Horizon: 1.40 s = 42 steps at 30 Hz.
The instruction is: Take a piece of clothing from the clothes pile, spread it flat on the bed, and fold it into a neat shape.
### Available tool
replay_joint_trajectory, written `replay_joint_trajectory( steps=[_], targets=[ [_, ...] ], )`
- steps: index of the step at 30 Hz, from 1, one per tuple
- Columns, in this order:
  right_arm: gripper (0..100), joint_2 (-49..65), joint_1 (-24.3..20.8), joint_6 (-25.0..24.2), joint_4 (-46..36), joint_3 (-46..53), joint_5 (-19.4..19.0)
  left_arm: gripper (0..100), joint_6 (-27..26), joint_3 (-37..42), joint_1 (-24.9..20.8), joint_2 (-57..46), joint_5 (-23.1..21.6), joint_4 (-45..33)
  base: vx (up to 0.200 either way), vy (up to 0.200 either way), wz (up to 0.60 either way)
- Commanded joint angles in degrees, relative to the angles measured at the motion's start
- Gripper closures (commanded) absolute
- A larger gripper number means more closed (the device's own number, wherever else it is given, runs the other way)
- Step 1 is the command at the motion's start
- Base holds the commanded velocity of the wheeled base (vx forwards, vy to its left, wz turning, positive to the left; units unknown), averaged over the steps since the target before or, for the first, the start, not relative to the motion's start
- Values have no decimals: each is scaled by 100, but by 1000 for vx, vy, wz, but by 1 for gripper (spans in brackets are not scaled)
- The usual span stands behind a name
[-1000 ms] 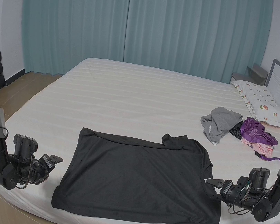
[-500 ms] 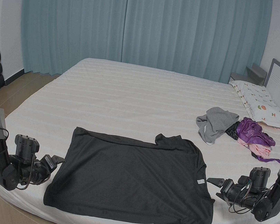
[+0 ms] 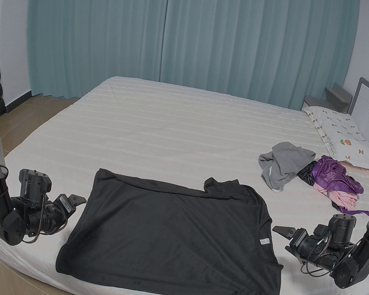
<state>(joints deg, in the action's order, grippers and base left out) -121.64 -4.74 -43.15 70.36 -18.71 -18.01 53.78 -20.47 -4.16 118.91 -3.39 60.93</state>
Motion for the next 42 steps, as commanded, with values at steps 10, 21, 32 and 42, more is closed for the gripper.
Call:
replay_joint_trajectory(
  steps=[10,21,32,42],
  targets=[
    [0,-818,-580,26,-699,-1425,640,0,-17,-2594,-24,1047,14,-1197,0,0,0],
    [0,-844,-493,9,-752,-1600,878,0,-298,-5433,-164,2567,40,-2173,0,0,0],
    [0,-862,-510,9,-761,-1820,939,0,-861,-7410,11,3675,726,-2938,0,0,0],
    [0,-1002,-343,9,-770,-2022,939,0,-861,-7454,161,3631,778,-2920,0,0,0]
  ],
)
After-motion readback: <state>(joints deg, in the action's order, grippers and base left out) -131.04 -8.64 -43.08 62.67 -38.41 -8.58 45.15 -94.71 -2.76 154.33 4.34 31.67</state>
